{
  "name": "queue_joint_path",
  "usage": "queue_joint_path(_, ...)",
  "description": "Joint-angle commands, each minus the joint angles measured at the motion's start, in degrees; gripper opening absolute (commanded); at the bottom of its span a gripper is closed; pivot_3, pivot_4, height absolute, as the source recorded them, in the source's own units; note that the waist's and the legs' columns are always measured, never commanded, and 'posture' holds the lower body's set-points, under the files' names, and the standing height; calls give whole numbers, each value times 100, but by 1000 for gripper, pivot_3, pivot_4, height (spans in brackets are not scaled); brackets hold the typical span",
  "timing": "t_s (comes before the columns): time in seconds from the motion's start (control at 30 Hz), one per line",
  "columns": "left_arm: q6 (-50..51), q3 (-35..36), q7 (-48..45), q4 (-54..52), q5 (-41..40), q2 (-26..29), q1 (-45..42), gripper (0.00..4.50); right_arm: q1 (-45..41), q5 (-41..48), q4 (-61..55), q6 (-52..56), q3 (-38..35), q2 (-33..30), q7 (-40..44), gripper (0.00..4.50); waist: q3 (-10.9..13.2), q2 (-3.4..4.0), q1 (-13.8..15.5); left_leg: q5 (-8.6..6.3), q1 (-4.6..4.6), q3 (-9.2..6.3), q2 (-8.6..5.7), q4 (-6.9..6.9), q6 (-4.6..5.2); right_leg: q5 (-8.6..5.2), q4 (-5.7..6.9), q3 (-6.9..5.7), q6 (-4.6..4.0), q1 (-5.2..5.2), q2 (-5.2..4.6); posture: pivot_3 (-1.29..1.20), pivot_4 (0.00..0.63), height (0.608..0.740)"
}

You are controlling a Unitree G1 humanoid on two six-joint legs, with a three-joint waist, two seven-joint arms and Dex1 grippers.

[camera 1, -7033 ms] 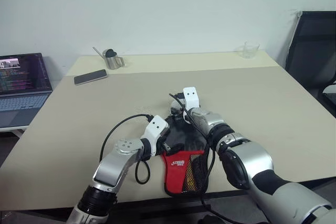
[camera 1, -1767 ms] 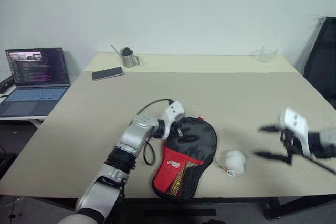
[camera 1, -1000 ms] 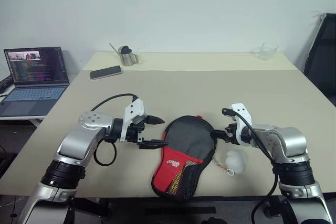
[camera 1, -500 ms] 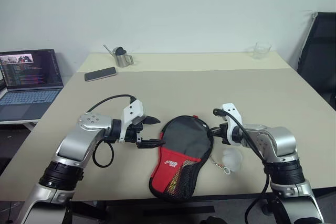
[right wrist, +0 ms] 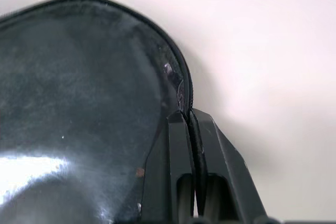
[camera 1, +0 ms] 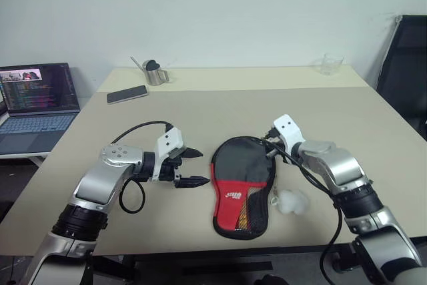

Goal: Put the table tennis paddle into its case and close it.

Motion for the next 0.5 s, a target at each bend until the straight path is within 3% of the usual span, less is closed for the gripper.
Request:
queue_joint_path(0.03,-119,25,35,11,23,-15,-157,4500,-358,-338,471,-887,140,-9,252,14,0,0,-4,0,-2,1,0,0,0,0,-2,0,0,-2,0,0,150,740)
queue_joint_path(0.17,-109,6,48,-41,30,-64,-148,4500,-618,-623,1170,-1574,344,100,562,14,0,0,-9,0,-11,7,1,-1,0,0,-6,5,0,-14,0,0,150,740)
queue_joint_path(0.4,-82,55,22,-136,-105,-208,-226,4500,-718,-803,1572,-1411,211,153,755,14,0,0,-7,0,-11,7,2,-2,-1,0,-5,8,0,-15,0,0,150,740)
queue_joint_path(0.5,-111,54,-9,-79,-169,-346,-370,4500,-687,-772,1533,-1307,101,155,816,652,0,0,-5,0,-12,6,1,-2,-1,0,-5,7,0,-15,-1,0,150,740)
